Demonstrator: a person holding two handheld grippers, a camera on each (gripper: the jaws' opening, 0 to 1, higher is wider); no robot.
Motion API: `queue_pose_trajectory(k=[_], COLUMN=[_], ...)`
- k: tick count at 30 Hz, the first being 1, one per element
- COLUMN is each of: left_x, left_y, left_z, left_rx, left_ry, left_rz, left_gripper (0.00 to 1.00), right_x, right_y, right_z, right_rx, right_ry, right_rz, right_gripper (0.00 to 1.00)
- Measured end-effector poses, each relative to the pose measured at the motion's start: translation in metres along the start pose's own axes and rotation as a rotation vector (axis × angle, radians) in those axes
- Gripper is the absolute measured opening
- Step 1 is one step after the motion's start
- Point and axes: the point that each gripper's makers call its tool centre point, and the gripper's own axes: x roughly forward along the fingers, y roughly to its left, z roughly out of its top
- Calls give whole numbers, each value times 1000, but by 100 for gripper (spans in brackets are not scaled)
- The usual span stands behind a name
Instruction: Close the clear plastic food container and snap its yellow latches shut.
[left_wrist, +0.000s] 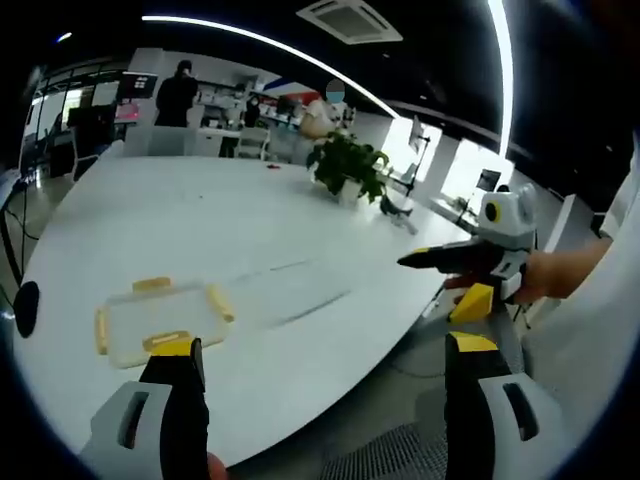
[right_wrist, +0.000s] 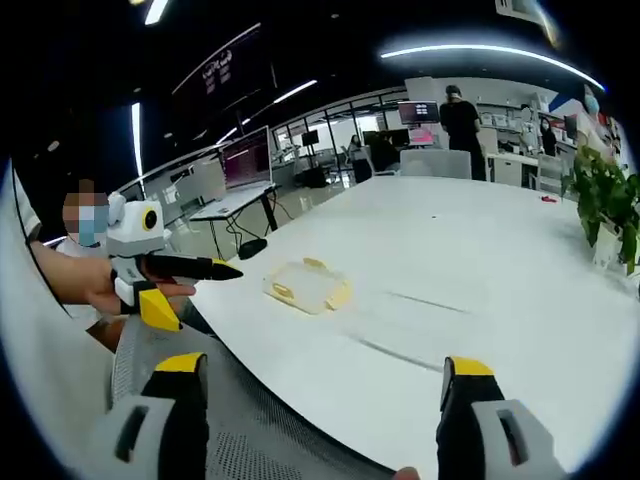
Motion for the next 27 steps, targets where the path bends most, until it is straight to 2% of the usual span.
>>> queue_pose_trajectory(k=[27], left_x=[-1], left_y=[2], left_z=[0], left_rx=[13], left_ry=[0], left_rz=[6], left_gripper=[99], right_x=[0], right_y=[0], right_z=[-1], right_rx=[-7], right_ry=[6], right_rz=[0], right_gripper=[97])
